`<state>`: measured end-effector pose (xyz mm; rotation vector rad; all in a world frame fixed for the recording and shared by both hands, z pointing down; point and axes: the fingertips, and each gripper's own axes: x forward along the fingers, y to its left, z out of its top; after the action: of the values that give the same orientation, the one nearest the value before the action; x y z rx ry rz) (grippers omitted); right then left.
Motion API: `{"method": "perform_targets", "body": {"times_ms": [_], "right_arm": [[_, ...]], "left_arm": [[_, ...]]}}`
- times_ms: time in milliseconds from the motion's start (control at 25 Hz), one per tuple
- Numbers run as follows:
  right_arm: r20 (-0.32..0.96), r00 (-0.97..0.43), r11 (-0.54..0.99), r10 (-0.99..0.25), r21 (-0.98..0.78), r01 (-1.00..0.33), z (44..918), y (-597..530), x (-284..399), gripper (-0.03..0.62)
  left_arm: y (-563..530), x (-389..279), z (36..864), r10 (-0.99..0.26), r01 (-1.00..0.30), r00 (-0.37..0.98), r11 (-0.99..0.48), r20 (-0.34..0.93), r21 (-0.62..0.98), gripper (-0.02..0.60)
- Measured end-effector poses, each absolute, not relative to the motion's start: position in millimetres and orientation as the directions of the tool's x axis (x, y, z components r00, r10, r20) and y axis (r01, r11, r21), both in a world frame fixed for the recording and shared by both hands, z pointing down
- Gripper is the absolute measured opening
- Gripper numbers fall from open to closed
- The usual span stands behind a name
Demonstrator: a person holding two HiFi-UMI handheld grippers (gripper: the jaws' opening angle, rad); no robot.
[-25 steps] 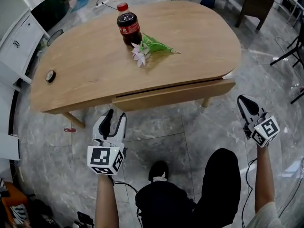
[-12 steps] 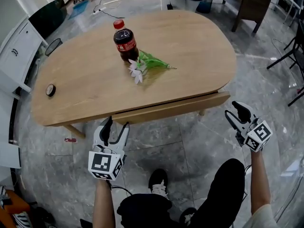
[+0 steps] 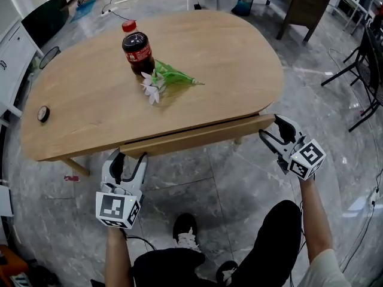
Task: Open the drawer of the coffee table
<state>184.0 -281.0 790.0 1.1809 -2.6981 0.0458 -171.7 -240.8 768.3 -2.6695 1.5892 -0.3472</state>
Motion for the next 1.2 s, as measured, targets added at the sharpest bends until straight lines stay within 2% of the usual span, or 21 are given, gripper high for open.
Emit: {"method": "perform_targets", "body": {"times_ms": [480, 680, 1080, 1200], "right_arm": [[0.193, -0.690, 0.711, -0.698, 0.064, -0.701, 784.2, -284.5, 161.1, 0.265], [0.174, -0.656, 0.671, -0.734, 0.043, -0.740, 785.2, -282.6, 163.2, 0.264], [0.190, -0.636, 0.653, -0.748, 0.039, -0.757, 780.6, -277.3, 171.5, 0.264], [0.155, -0.678, 0.685, -0.719, -0.007, -0.728, 789.4, -277.6, 150.4, 0.264]], "left_arm": [[-239.4, -172.2, 768.5, -0.868, -0.871, 0.463, -0.483, 0.182, -0.091, 0.221], [-240.5, -171.2, 766.9, -0.863, -0.875, 0.474, -0.485, 0.172, -0.019, 0.215], [-239.7, -164.9, 766.8, -0.868, -0.882, 0.461, -0.470, 0.185, -0.008, 0.215], [-214.4, -189.5, 762.3, -0.885, -0.907, 0.402, -0.420, 0.236, -0.027, 0.215]]}}
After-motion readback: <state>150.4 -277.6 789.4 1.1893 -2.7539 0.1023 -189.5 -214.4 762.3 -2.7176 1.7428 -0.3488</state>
